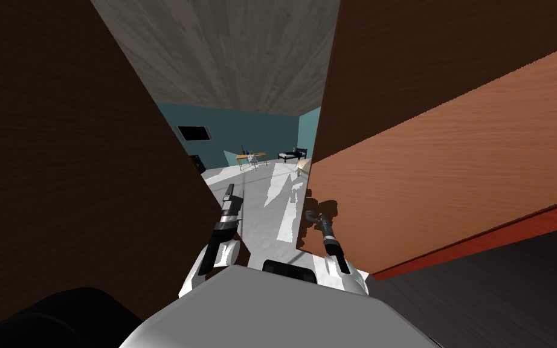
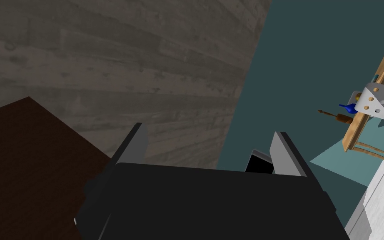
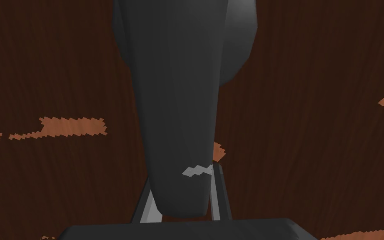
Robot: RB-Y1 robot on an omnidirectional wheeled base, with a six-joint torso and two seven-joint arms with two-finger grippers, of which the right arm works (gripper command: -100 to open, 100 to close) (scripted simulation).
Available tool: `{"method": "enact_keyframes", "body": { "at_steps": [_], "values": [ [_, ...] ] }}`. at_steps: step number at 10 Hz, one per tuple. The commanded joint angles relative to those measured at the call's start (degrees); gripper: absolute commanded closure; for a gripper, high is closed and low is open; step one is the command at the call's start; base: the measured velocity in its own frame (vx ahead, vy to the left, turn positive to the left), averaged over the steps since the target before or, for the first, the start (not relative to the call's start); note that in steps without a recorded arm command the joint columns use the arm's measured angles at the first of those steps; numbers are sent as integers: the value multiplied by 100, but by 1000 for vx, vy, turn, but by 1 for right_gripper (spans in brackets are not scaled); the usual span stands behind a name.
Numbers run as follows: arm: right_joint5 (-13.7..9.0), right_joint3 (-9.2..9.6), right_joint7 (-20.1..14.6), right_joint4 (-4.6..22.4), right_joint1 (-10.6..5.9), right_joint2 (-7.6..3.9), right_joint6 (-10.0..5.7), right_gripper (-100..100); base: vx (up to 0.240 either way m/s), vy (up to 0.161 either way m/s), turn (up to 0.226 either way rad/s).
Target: Push the door open
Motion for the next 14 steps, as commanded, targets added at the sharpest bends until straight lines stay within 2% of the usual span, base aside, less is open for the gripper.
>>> {"method": "enact_keyframes", "body": {
  "at_steps": [1,2,3,6,10,11,14],
  "values": [
    [-13,-40,-5,-229,103,-65,82,100,73,-7,21],
    [-13,-40,-5,-229,103,-65,82,100,18,-3,11],
    [-79,-162,102,-244,102,-83,82,100,150,27,-163],
    [-121,-240,171,-254,101,-81,83,100,165,23,-64],
    [-250,-480,382,-284,99,-8,84,100,197,30,-108],
    [-244,-237,344,-136,39,-42,52,-100,96,-31,-280],
    [-288,38,347,-121,31,-88,49,-100,-19,-77,-154]
  ]
}}
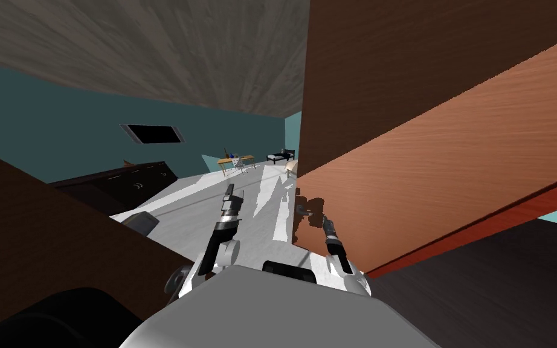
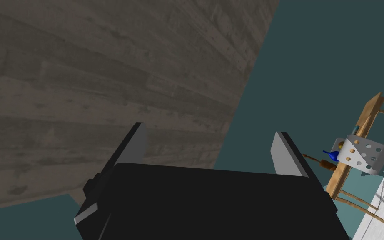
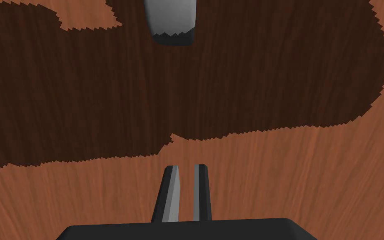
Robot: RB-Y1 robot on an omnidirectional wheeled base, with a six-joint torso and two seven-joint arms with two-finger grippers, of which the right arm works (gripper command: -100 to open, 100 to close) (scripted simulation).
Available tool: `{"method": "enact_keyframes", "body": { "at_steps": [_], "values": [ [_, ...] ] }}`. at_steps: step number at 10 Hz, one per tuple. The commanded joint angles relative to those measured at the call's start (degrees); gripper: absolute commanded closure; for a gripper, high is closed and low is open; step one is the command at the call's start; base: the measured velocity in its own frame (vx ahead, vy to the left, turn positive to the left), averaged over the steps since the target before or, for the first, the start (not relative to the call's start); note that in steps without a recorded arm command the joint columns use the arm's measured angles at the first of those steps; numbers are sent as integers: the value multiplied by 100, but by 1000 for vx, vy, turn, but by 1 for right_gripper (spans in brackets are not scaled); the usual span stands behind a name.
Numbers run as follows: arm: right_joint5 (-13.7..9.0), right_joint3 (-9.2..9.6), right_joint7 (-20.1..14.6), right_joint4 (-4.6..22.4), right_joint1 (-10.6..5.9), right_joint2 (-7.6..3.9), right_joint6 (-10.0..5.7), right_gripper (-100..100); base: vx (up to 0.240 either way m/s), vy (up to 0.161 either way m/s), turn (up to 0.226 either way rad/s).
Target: Push the door open
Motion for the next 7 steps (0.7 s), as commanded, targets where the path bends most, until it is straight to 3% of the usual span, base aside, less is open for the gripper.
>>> {"method": "enact_keyframes", "body": {
  "at_steps": [1,2,3,5,6,7],
  "values": [
    [-37,166,6,152,-76,-37,-70,-100,-40,-65,-190],
    [-57,287,8,159,-80,-40,-71,-100,-26,-57,-199],
    [-57,287,8,159,-80,-40,-71,-100,-5,-30,-91],
    [-98,546,11,173,-87,-29,-73,-100,2,-32,-221],
    [-98,546,11,173,-87,-29,-73,-100,2,-18,-25],
    [-120,680,13,180,-91,-12,-74,-100,0,-20,-168]
  ]
}}
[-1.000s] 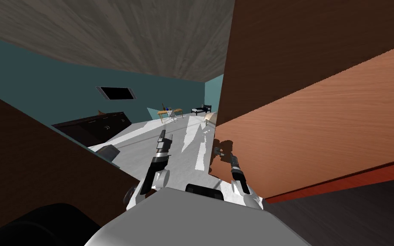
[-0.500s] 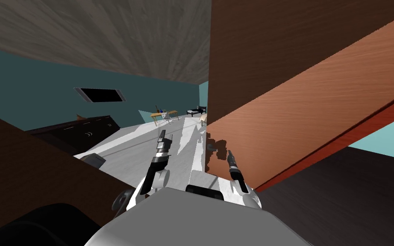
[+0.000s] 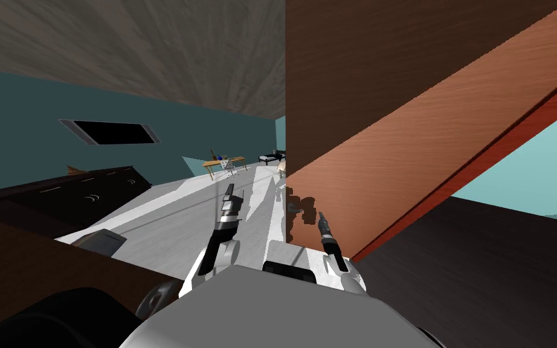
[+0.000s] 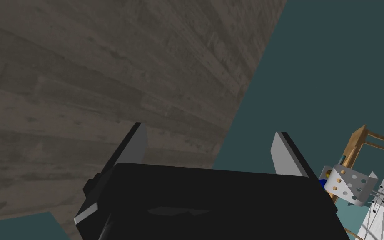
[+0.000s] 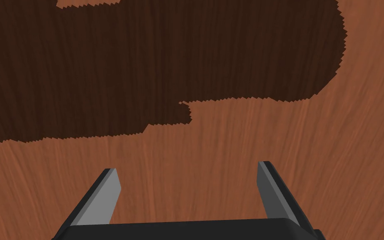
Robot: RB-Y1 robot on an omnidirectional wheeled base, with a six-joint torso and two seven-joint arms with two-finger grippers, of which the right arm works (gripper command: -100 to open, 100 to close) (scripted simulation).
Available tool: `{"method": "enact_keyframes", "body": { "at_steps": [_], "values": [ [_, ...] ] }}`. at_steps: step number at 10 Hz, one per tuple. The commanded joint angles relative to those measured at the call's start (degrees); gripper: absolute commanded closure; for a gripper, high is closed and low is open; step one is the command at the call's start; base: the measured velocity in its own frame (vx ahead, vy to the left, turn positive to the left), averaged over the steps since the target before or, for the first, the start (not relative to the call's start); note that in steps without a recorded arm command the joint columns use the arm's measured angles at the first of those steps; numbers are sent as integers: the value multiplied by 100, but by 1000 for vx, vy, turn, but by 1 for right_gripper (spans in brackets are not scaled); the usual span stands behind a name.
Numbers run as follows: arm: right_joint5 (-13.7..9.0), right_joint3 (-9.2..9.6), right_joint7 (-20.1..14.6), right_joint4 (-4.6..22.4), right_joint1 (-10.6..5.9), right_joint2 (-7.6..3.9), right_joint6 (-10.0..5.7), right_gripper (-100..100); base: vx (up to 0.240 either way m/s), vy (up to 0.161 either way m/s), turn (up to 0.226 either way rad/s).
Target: Push the door open
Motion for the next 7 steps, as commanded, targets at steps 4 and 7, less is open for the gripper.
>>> {"method": "enact_keyframes", "body": {
  "at_steps": [4,7],
  "values": [
    [-74,478,7,-7,11,111,14,-100,-14,-11,-175],
    [-122,778,11,9,2,232,11,-100,-34,19,-189]
  ]
}}
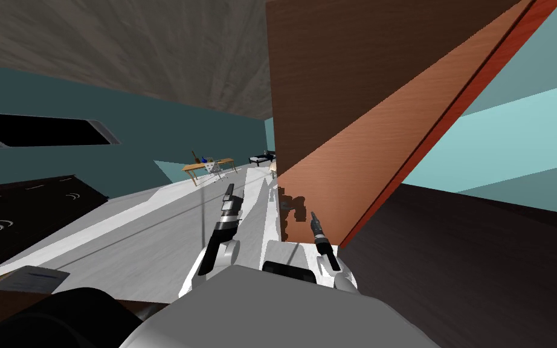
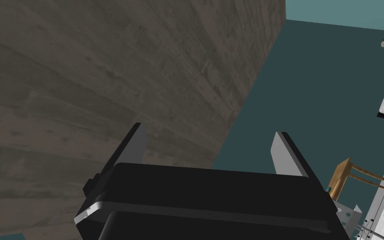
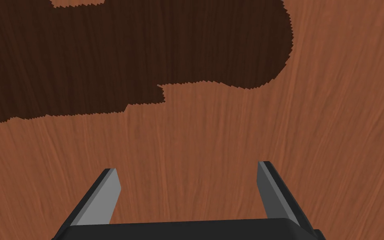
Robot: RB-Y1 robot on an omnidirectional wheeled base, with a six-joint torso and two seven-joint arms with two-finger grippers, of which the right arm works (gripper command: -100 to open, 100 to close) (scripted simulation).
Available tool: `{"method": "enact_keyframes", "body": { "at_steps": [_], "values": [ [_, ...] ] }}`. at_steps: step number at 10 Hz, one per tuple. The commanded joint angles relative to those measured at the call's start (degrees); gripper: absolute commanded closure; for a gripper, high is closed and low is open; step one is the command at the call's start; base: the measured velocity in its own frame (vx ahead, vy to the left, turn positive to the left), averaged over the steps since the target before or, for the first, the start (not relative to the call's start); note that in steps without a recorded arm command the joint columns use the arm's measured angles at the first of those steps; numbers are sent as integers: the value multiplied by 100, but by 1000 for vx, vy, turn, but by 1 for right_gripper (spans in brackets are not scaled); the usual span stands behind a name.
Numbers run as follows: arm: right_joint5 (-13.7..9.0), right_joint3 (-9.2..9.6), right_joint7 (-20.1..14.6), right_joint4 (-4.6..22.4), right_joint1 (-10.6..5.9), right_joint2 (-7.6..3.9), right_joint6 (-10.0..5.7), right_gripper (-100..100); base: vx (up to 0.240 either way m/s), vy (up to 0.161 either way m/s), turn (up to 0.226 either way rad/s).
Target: Push the door open
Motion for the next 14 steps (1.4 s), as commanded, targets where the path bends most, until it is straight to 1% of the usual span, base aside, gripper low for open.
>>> {"method": "enact_keyframes", "body": {
  "at_steps": [1,3,4,5,6,7,9,10,11,13,14],
  "values": [
    [-38,164,15,153,-80,102,-65,-100,-58,58,-185],
    [-38,164,15,153,-80,102,-65,-100,-24,35,-26],
    [-61,311,17,161,-84,192,-66,-100,-40,41,-137],
    [-77,408,18,166,-87,262,-67,-100,-77,96,-233],
    [-90,492,19,170,-89,331,-68,-100,-104,139,-162],
    [-99,543,20,173,-91,377,-68,-100,-103,133,-86],
    [-99,543,20,173,-91,377,-68,-100,-54,62,2],
    [-111,622,21,177,-93,455,-69,-100,-93,108,-68],
    [-116,654,21,179,-94,489,-69,-100,-120,183,-79],
    [-122,690,22,181,-95,532,-69,-100,-90,137,-29],
    [-118,681,21,142,-78,516,-44,-100,-49,63,-15]
  ]
}}
